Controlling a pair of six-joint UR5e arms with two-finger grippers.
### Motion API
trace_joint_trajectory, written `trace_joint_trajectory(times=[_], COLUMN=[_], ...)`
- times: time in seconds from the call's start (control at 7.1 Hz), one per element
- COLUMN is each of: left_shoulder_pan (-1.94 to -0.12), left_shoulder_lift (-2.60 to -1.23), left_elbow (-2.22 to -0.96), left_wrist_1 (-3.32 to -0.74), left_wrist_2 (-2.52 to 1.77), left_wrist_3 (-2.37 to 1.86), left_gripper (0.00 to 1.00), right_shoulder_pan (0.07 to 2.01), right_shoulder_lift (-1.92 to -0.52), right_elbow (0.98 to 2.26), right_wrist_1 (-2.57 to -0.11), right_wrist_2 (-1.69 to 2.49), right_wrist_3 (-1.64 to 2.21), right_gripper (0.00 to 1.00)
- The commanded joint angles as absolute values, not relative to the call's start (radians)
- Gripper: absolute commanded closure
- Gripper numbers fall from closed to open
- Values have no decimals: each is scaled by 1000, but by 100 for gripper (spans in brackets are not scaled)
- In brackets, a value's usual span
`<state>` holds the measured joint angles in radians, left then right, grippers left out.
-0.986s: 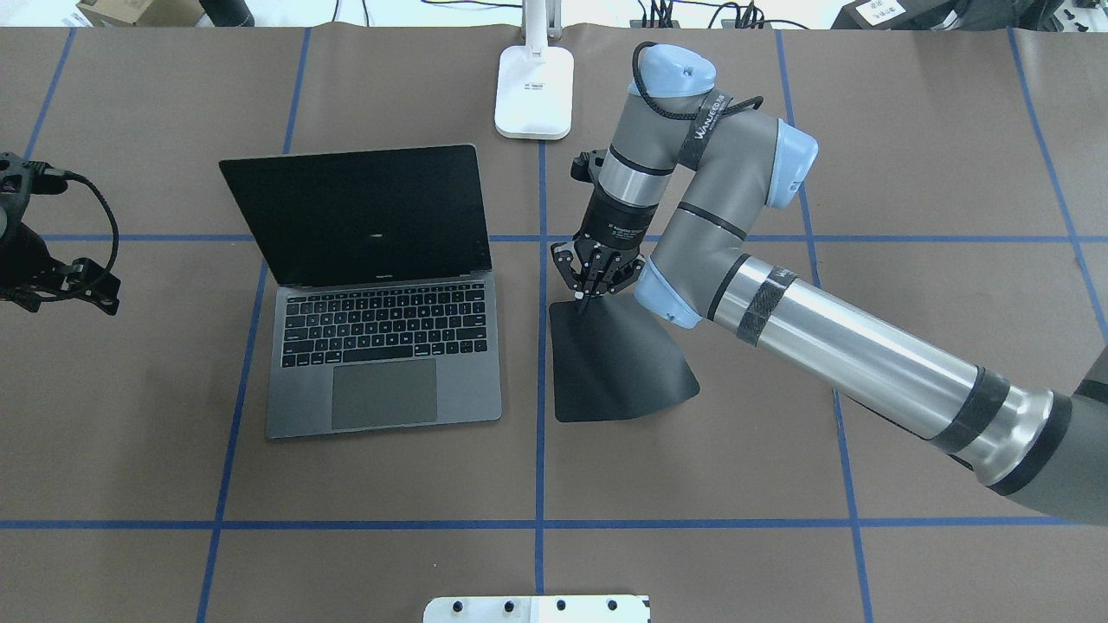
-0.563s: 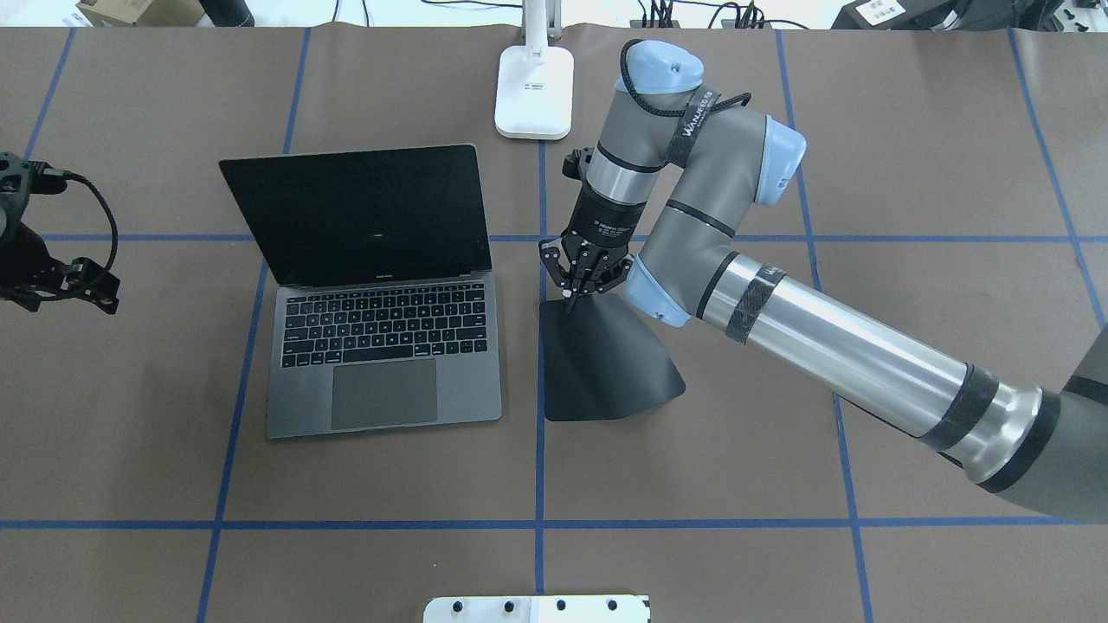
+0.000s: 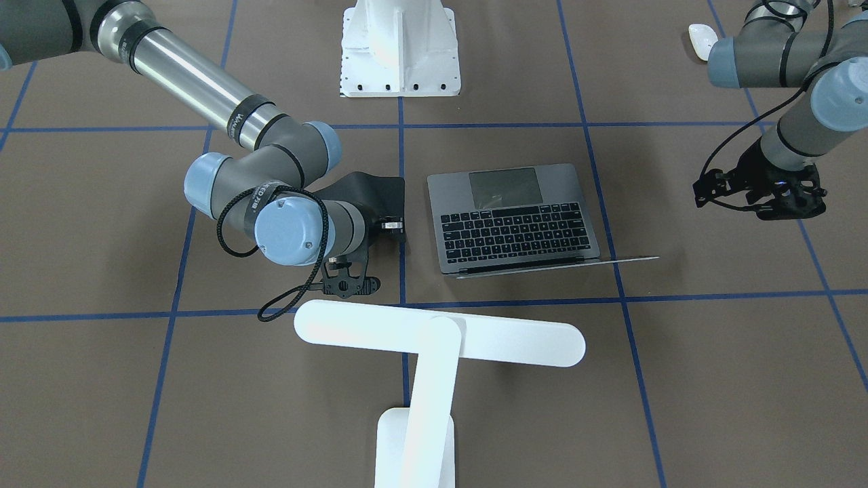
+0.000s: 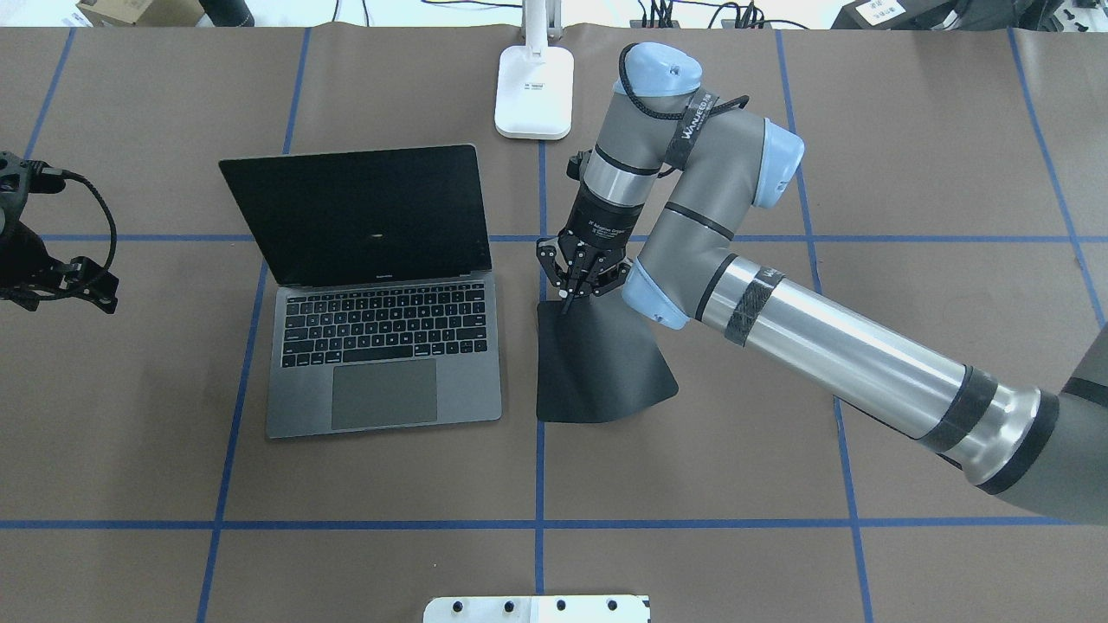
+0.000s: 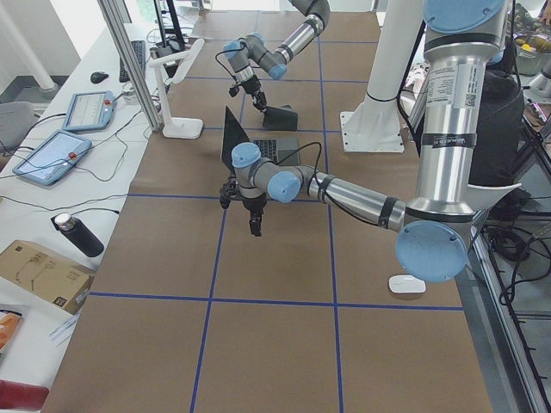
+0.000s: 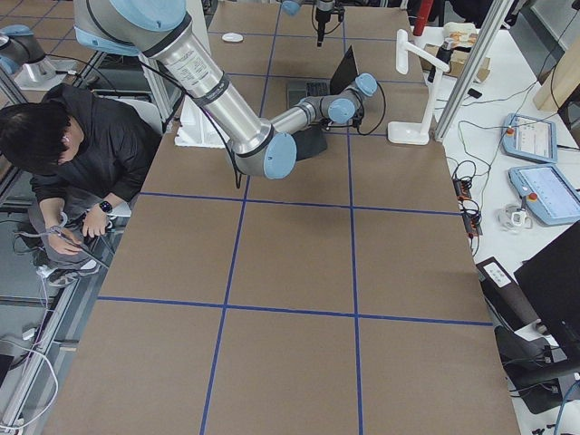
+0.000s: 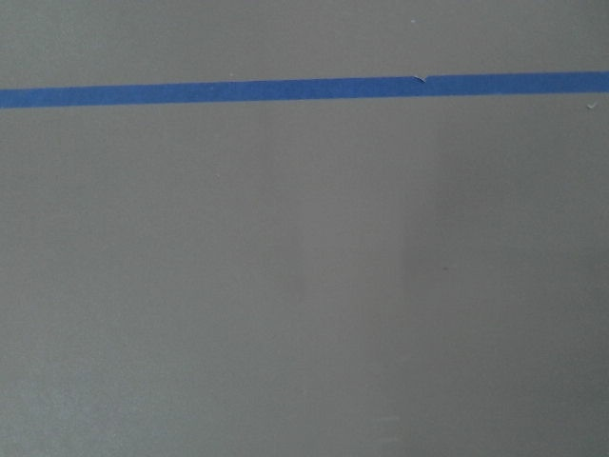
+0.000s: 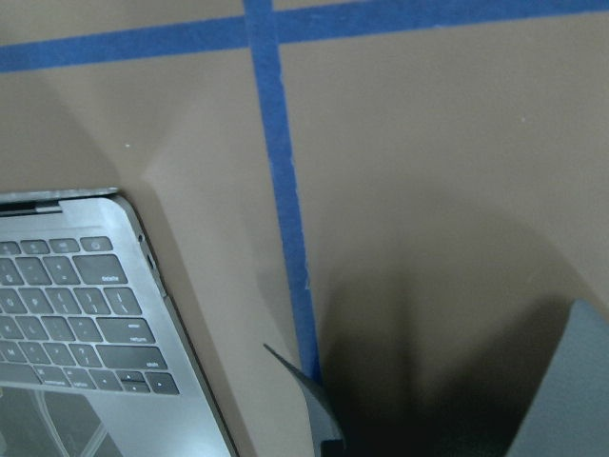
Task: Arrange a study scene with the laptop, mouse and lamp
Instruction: 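Lower the black mouse pad flat onto the table and open the right gripper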
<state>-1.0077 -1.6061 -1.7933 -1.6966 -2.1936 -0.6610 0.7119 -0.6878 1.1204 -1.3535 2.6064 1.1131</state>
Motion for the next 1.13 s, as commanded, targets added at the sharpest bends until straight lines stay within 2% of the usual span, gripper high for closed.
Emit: trace_joint_trajectory(times=[0.0,0.28,0.42,0.56,0.99], left_shoulder_pan=[-1008,-1008,-1008,-1008,-1008], left_shoulder_lift=[-1606,-1608,-1609,-1611,-1614], left_elbow=[-1795,-1793,-1792,-1786,-1779], left_wrist_1=[-1698,-1697,-1698,-1698,-1698], left_wrist_2=[-2194,-2194,-2194,-2194,-2194], left_wrist_3=[-661,-661,-661,-661,-661], left_gripper=[0,0,0,0,0], right_shoulder_pan=[712,710,707,698,695], right_shoulder_lift=[-695,-696,-698,-695,-699], right_elbow=[1120,1120,1120,1118,1120], right_wrist_1=[-1354,-1330,-1310,-1305,-1258], right_wrist_2=[2591,2583,2573,2547,2514], right_wrist_3=[1121,1120,1120,1120,1120], right_gripper=[100,100,91,3,1])
